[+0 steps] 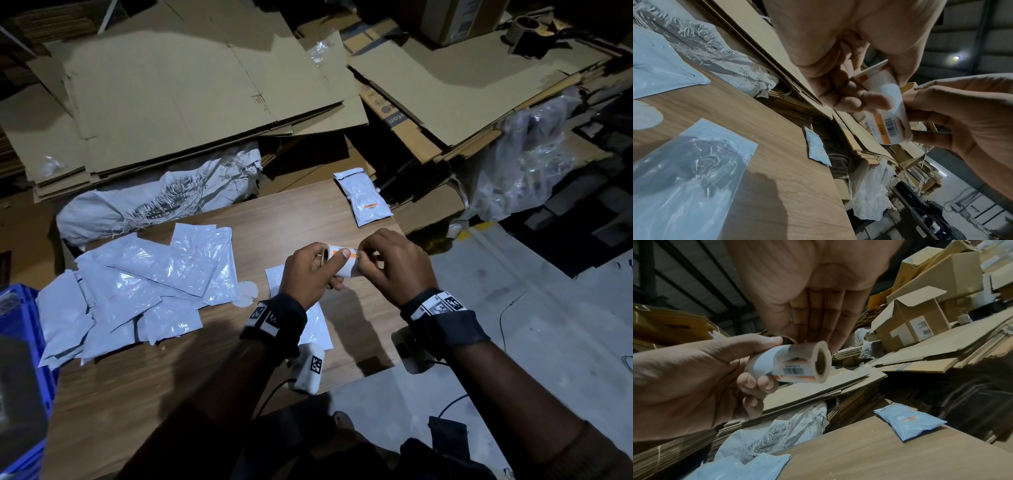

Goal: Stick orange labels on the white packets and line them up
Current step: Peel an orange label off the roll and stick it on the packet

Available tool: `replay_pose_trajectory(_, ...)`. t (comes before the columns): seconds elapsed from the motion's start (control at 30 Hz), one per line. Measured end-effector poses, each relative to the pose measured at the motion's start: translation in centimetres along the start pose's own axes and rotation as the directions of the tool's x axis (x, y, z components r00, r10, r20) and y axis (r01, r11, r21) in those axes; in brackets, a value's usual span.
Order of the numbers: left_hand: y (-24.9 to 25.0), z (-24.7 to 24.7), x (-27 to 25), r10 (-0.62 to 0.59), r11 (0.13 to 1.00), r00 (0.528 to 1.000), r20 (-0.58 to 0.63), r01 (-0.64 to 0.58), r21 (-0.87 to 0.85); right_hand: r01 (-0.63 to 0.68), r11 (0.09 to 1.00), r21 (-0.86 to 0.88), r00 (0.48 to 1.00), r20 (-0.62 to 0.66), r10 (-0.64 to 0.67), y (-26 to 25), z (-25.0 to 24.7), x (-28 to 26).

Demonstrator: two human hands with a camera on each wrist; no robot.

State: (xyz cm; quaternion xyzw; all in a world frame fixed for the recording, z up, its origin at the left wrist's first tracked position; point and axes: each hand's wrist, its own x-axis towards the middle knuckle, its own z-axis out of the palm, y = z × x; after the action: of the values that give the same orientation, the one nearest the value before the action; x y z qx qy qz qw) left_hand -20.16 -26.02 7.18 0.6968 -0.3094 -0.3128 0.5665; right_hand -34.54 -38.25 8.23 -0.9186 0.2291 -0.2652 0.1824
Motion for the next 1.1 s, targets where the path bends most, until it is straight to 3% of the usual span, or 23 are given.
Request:
replay_pose_trajectory(0.43,-0.5,0.5,-0.2,0.031,0.999,1.0,0.002,-0.031,0.022,-0.046,0.998,-0.051,0.998,-0.045,0.044,-0.3,0.5,0.1)
replay_pose_trajectory(0.53,-1.3,0.7,0.2,0.035,0.998,0.999,-0.004,-0.035,0.057,-0.119,0.992,0.049,0.99,-0.073,0.122,0.4,0.9,-0.1)
replay_pose_trajectory(0.63,-2.4,0.9,0.7,0.04,0.996,0.999,-0.005,-0.04,0.078,-0.196,0.94,0.279,0.97,-0.087,0.228,1.4,1.2,-0.6)
replay_pose_trajectory(0.7,-2.6,1.1,0.7,0.058,0.995,0.998,0.008,-0.058,0.085,-0.263,0.865,0.427,0.94,-0.087,0.329,1.9,1.1,-0.8)
replay_pose_trajectory(0.8,-3.0,1.5,1.1,0.054,0.995,0.998,0.017,-0.056,0.086,-0.39,0.702,0.596,0.856,-0.046,0.515,3.2,1.3,-1.2)
replay_pose_trajectory(0.93,-3.9,2.5,1.9,0.023,0.993,0.998,0.053,-0.029,0.117,-0.465,0.531,0.708,0.742,-0.015,0.671,6.1,1.3,-1.9)
replay_pose_trajectory(1.03,-4.4,3.4,2.7,0.02,0.973,0.997,0.074,-0.037,0.229,-0.46,0.485,0.744,0.691,-0.044,0.722,7.7,0.2,-2.8)
replay_pose_trajectory(1.1,-5.0,4.2,3.4,0.038,0.924,0.991,0.126,-0.083,0.373,-0.481,0.511,0.712,0.686,-0.057,0.725,8.9,-0.2,-3.9)
